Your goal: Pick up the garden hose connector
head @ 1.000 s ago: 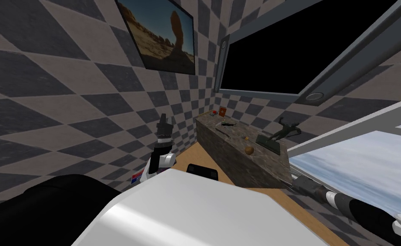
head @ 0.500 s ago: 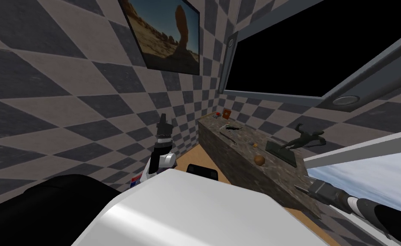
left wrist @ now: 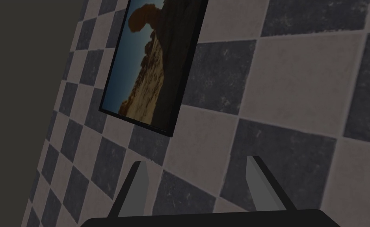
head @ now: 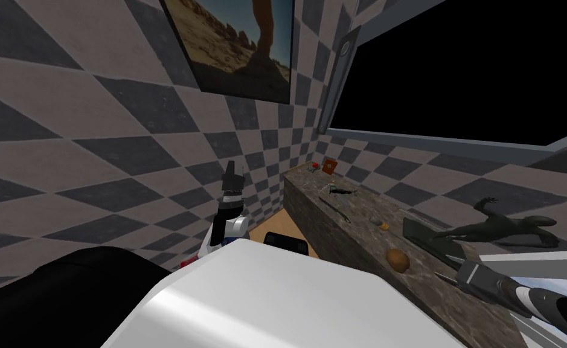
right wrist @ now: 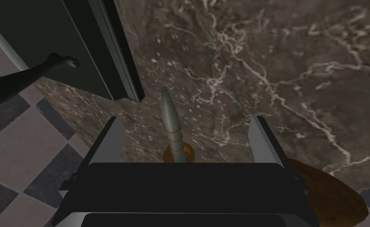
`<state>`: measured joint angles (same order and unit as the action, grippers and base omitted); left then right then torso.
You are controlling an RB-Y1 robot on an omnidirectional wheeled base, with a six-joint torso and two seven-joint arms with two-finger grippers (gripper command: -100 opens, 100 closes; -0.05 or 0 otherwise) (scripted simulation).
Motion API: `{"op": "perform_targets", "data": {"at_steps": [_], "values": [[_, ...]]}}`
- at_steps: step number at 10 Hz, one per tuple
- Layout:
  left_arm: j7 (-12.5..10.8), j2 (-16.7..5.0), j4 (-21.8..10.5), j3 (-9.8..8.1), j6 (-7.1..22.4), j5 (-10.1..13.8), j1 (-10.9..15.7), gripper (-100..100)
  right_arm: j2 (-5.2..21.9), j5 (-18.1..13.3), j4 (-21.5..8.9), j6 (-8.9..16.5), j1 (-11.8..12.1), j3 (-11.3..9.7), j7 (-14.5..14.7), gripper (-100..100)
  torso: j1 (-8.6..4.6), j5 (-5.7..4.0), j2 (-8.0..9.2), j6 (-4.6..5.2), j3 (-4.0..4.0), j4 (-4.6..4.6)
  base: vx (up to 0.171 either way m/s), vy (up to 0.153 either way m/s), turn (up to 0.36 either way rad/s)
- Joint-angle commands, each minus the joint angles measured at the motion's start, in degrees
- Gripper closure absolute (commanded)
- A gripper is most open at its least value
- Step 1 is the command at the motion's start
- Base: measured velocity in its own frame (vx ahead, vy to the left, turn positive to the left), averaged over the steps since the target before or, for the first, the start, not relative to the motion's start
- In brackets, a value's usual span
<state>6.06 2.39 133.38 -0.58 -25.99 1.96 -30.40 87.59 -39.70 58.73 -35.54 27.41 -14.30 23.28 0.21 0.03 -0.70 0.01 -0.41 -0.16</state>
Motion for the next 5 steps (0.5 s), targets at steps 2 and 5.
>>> {"op": "perform_targets", "data": {"at_steps": [2,5], "values": [[0.0,0.0,0.0,0.00,0.0,0.0,0.0,0,-0.2,-0.7,0.3,-0.2,-0.1,-1.2,0.0,-100,0.09,0.01,0.02,0.00,0.02,0.01,0.202,0.070,0.082],[0.0,0.0,0.0,0.00,0.0,0.0,0.0,0,-0.7,-0.6,0.9,-0.2,0.4,-1.3,0.1,0,-0.02,0.01,0.26,0.04,0.14,0.05,0.116,0.033,0.053]]}}
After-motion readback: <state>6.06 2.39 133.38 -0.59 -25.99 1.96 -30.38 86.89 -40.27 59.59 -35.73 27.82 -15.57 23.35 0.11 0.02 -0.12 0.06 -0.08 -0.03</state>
